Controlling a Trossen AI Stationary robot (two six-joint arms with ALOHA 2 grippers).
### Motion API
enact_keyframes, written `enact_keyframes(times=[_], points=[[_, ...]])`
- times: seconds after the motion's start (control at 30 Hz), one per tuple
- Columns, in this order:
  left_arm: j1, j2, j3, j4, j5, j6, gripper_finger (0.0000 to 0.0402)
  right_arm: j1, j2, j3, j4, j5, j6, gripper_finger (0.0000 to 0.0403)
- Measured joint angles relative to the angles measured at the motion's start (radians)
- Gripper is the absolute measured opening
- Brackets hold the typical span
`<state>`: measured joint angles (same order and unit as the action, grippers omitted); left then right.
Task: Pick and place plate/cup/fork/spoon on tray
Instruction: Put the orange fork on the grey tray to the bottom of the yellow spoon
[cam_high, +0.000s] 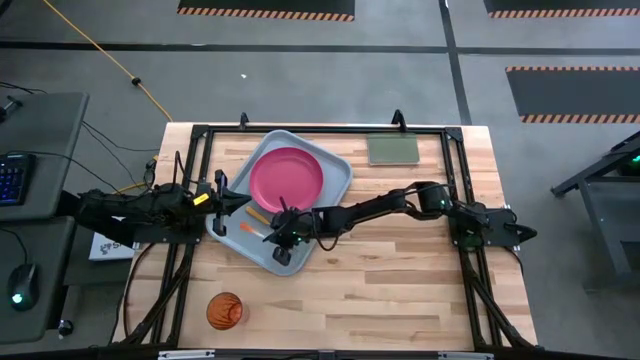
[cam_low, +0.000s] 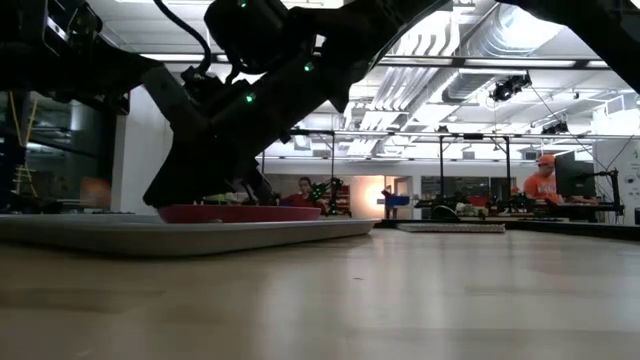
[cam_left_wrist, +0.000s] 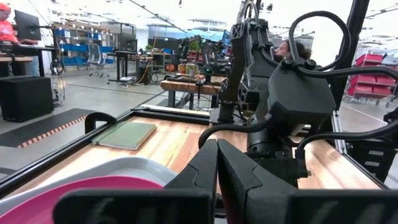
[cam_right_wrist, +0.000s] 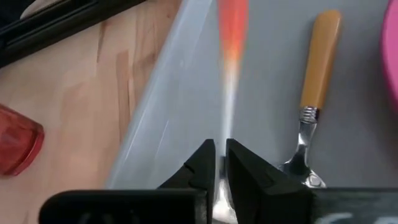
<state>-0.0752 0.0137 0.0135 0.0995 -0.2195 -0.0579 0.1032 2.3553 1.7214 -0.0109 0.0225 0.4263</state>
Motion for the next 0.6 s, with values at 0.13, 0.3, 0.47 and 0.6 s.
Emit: enact_keyframes(times=[0.13,0.3,0.47,0.6], points=[[0.0,0.0,0.0,0.0,0.0,0.0,0.0003,0.001,0.0,0.0,0.0,-0.009,0.0,0.004],[0.0,0.0,0.0,0.0,0.0,0.0,0.0003,0.001,0.0,0.0,0.0,-0.009,-0.018,0.0061],[0.0,0.0,0.0,0.0,0.0,0.001,0.0003,0.0,-0.01,-0.001,-0.005,-0.007,-0.142,0.0088],[0.0,0.0,0.0,0.0,0.0,0.001,0.0003,-0.001,-0.081,-0.002,-0.103,-0.017,-0.278,0.0092]])
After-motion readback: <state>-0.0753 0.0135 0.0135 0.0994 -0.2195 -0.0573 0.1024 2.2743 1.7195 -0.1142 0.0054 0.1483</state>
